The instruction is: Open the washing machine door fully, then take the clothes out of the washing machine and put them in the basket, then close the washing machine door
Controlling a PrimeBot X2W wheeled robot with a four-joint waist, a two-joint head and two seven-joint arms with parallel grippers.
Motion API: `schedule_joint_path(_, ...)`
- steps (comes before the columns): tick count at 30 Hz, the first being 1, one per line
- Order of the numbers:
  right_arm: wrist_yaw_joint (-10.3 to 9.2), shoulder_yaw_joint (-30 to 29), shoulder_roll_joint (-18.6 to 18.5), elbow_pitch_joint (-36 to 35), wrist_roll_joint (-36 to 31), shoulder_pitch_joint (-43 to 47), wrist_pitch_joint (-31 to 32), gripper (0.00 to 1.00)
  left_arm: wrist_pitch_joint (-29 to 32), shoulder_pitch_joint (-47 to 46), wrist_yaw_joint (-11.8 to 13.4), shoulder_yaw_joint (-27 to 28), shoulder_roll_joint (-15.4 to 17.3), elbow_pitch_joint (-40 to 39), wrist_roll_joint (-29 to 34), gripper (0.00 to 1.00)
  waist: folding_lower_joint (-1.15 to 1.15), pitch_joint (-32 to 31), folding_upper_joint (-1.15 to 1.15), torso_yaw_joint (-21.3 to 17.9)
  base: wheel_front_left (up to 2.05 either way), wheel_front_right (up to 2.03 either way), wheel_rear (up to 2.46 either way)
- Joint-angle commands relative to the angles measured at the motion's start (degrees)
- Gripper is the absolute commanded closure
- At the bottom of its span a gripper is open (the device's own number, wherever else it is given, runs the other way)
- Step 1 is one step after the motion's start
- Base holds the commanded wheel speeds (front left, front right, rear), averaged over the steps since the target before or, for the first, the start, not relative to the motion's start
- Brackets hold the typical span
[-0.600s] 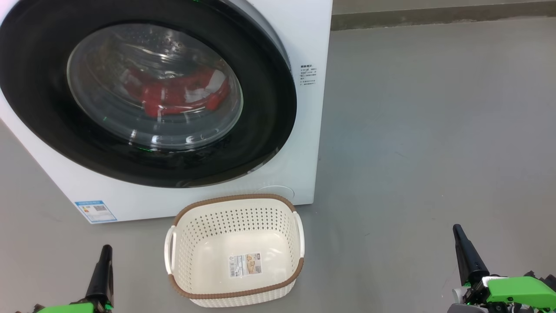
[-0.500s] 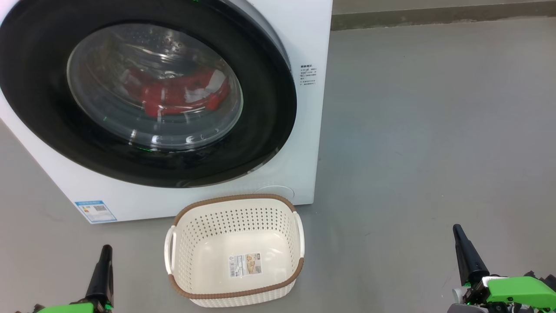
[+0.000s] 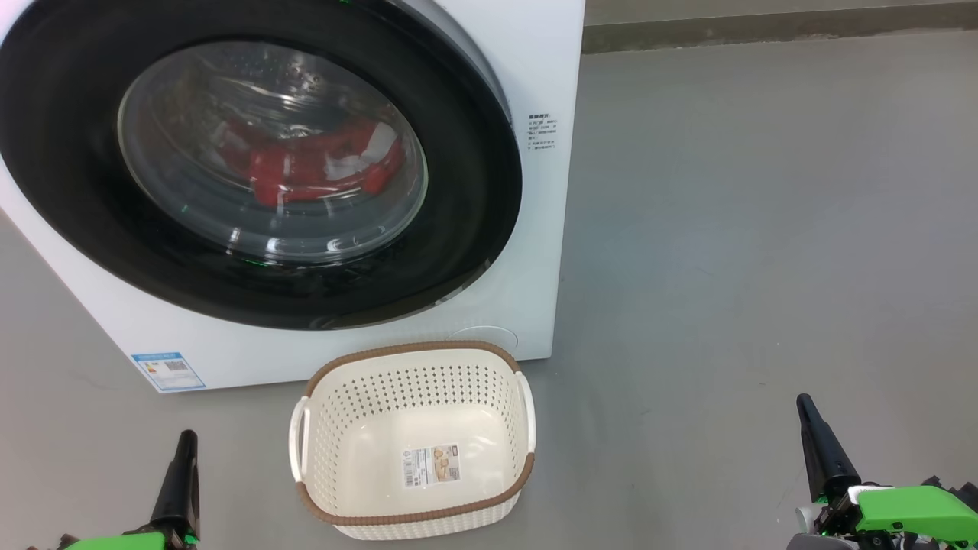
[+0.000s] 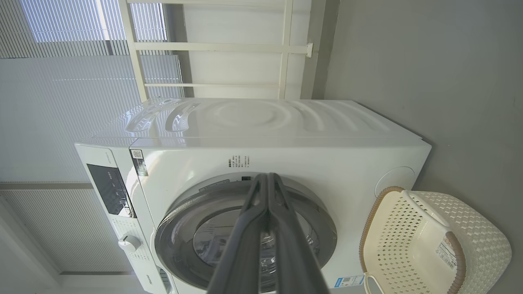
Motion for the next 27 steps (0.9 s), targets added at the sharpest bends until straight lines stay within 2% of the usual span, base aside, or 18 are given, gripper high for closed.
schedule_joint_path(1, 0.09, 1.3, -0.4, -1.7, 0.2, -2.2, 0.4, 1.00, 0.2, -2.3, -0.2, 1.9, 0.9, -1.5, 0.0, 1.00, 0.00, 0.0, 0.00, 0.0, 0.00, 0.00, 0.00)
schedule_joint_path(10, 0.09, 1.3, -0.4, -1.7, 0.2, -2.2, 0.4, 1.00, 0.2, -2.3, -0.2, 1.9, 0.9, -1.5, 0.0, 1.00, 0.00, 0.0, 0.00, 0.0, 0.00, 0.00, 0.00)
schedule_joint_path(11, 0.00, 0.0, 0.0, 0.2, 0.0, 0.1, 0.0, 0.00, 0.0, 0.1, 0.0, 0.0, 0.0, 0.2, 0.0, 0.00, 0.00, 0.0, 0.00, 0.0, 0.00, 0.00, 0.00)
schedule_joint_path(12, 0.00, 0.0, 0.1, 0.7, 0.0, 0.2, -0.1, 1.00, 0.0, 0.3, 0.0, -0.1, -0.2, 0.6, 0.0, 1.00, 0.00, 0.0, 0.00, 0.0, 0.00, 0.00, 0.00)
schedule_joint_path(13, 0.00, 0.0, 0.3, 1.4, 0.0, 0.7, -0.1, 0.00, 0.0, 0.7, 0.0, -0.2, -0.4, 1.3, 0.0, 0.00, 0.00, 0.0, 0.00, 0.0, 0.00, 0.00, 0.00)
schedule_joint_path(18, 0.00, 0.4, 0.5, 2.1, -0.2, 1.3, -0.6, 0.00, -0.5, 1.6, 0.0, -0.3, -0.8, 1.7, 0.3, 0.00, 0.01, 0.0, 0.00, 0.0, 0.00, 0.00, 0.00)
schedule_joint_path(22, 0.00, 0.9, 0.4, 1.8, -0.7, 1.4, -1.2, 0.00, -1.2, 1.8, 0.0, -0.5, -0.6, 1.0, 1.2, 0.00, 0.13, -0.1, 0.00, 0.1, 0.00, 0.00, 0.00)
schedule_joint_path(27, 0.01, 1.7, -0.1, 1.5, -2.8, 1.5, -2.1, 0.00, -2.0, 2.1, 0.0, -0.4, -0.4, 0.2, 3.4, 0.00, 0.01, 0.1, 0.00, 0.2, 0.00, 0.00, 0.00)
